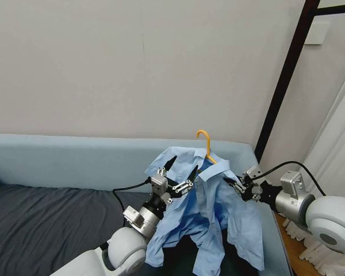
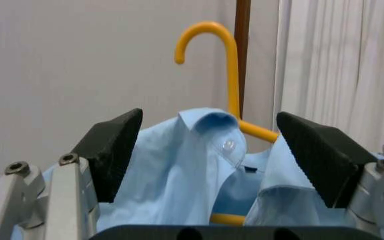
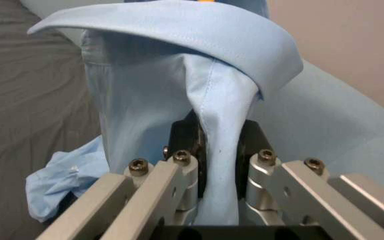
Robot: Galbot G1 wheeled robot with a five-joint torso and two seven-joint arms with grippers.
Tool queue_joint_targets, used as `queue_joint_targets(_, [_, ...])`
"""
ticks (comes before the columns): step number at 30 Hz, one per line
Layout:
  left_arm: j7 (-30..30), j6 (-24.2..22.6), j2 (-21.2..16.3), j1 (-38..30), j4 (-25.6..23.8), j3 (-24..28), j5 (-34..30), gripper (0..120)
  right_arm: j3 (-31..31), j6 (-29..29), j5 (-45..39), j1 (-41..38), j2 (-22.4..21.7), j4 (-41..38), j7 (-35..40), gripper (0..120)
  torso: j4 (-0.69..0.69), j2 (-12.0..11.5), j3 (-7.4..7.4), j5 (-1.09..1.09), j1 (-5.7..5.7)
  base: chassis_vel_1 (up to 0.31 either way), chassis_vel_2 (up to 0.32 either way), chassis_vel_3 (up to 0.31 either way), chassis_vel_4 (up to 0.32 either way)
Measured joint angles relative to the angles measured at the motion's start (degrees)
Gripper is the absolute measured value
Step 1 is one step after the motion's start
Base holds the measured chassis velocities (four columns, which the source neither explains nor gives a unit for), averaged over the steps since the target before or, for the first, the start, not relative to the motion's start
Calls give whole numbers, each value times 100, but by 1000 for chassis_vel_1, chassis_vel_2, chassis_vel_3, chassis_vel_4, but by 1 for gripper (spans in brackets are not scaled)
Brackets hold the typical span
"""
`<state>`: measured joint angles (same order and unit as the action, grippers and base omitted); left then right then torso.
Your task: Pick up the clothes from the sofa and hang them on the clothes hanger.
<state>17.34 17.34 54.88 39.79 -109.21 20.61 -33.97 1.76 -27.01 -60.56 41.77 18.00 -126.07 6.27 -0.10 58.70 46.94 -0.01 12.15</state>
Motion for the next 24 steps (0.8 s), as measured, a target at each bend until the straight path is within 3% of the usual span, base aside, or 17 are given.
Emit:
queue_joint_targets(9, [211, -163, 341, -475, 462, 386, -29, 78, 25, 0, -48, 17, -10, -47, 20, 8, 0, 0, 0, 1, 0, 0, 0, 0, 0])
queue_joint_targets(17, [341, -257, 607, -623, 749, 513, 9, 69, 28, 0, -80, 11, 2, -39, 37, 8, 1, 0, 0, 0, 0, 0, 0, 0, 0])
queue_joint_targets(21, [360, -287, 703, -646, 879, 537, 50, 50, 3, 0, -78, 7, 19, -6, 39, 8, 1, 0, 1, 1, 0, 0, 0, 0, 0])
queue_joint_targets(24, [363, -287, 714, -647, 903, 537, 41, 41, -3, 2, -75, 7, 20, 13, 39, 8, 1, 0, 0, 1, 0, 0, 0, 0, 0])
